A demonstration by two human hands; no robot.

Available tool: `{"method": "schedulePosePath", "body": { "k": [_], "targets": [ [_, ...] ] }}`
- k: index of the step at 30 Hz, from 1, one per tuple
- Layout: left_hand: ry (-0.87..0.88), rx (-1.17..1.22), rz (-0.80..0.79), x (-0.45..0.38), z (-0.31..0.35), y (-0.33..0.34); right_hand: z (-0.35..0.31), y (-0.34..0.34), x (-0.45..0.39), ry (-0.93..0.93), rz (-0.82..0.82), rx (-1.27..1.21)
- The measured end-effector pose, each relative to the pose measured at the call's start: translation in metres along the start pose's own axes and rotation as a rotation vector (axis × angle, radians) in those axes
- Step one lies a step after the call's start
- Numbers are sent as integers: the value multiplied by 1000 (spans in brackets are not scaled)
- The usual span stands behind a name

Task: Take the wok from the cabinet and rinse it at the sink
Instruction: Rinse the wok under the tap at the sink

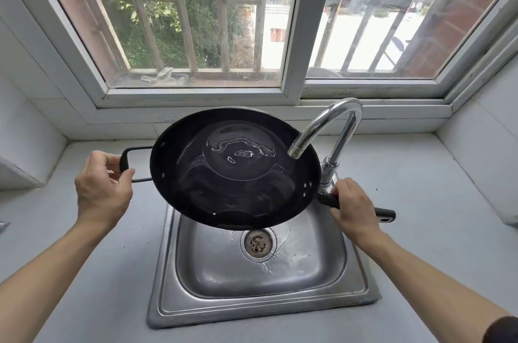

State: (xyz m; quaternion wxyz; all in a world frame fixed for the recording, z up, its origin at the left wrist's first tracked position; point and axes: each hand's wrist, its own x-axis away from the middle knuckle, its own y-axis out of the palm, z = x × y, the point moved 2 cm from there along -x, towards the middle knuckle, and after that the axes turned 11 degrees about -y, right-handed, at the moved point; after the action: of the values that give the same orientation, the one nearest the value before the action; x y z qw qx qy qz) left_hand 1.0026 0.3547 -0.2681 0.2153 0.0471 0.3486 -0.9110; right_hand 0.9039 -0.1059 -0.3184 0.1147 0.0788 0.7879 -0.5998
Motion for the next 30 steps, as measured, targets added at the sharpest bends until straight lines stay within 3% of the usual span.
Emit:
{"method": "schedulePosePath", "body": {
  "k": [18, 24, 30],
  "targets": [
    [60, -5, 39, -6, 15, -9, 2, -1, -12, -49, 34, 0],
    [64, -122, -51, -10, 16, -15, 2, -9, -9, -86, 7, -27],
    [-39, -278, -207, -15, 19, -27, 1, -15, 1, -177, -77, -53]
  ]
}}
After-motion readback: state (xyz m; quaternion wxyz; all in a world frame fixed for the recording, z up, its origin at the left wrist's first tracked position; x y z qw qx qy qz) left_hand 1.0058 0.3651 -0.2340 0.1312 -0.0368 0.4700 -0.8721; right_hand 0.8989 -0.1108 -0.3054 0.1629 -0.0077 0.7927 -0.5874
